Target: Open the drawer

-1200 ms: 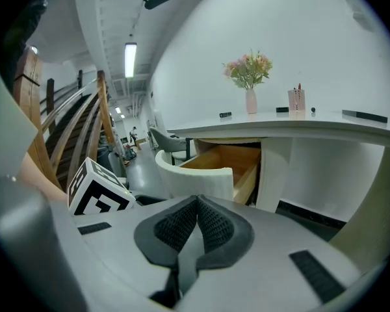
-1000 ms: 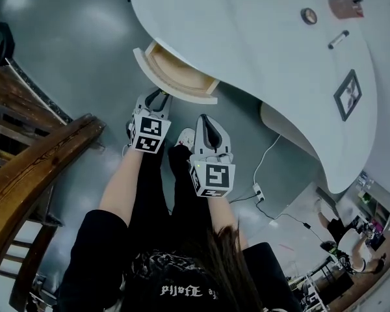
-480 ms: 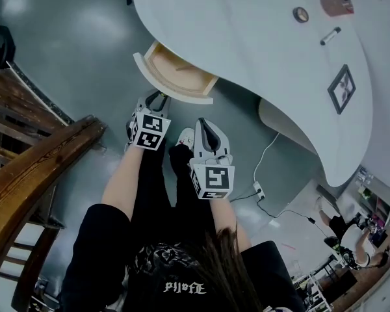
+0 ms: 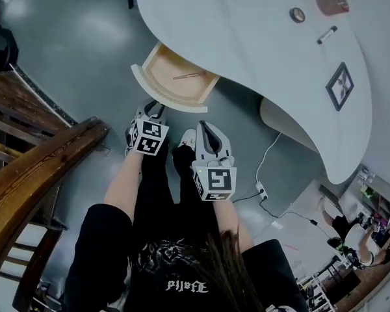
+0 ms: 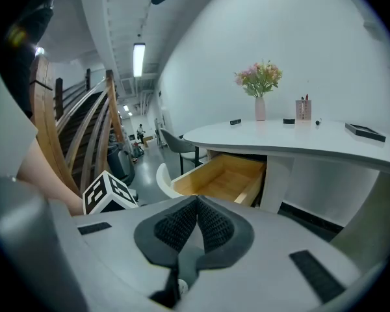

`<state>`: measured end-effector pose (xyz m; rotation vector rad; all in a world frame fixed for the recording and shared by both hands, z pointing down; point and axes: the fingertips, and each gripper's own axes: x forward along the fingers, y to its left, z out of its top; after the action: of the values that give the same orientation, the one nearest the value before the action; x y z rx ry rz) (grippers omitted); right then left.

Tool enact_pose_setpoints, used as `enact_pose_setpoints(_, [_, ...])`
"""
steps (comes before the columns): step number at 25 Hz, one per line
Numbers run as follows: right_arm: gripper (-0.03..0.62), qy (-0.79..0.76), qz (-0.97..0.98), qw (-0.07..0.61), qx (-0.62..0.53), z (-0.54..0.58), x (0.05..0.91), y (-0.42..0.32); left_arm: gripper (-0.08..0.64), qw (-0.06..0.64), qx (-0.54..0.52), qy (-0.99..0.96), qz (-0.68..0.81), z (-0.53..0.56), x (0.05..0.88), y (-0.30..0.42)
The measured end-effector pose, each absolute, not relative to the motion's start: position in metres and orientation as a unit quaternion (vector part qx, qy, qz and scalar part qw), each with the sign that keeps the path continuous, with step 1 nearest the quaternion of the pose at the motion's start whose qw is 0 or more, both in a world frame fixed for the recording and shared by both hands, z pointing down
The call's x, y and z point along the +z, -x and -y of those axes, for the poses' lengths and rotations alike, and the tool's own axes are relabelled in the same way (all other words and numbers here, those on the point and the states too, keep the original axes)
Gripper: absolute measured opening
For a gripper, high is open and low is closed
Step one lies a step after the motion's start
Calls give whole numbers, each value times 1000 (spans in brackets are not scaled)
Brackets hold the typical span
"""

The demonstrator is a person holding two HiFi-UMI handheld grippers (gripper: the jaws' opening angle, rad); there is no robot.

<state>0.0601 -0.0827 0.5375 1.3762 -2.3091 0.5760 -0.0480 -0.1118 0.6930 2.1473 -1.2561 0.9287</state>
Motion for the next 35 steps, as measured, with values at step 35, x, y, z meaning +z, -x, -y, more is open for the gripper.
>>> enact_pose_setpoints(35, [25,-507,811,203,211,68,525,-69,115,269,380,-770,435,74,698,60])
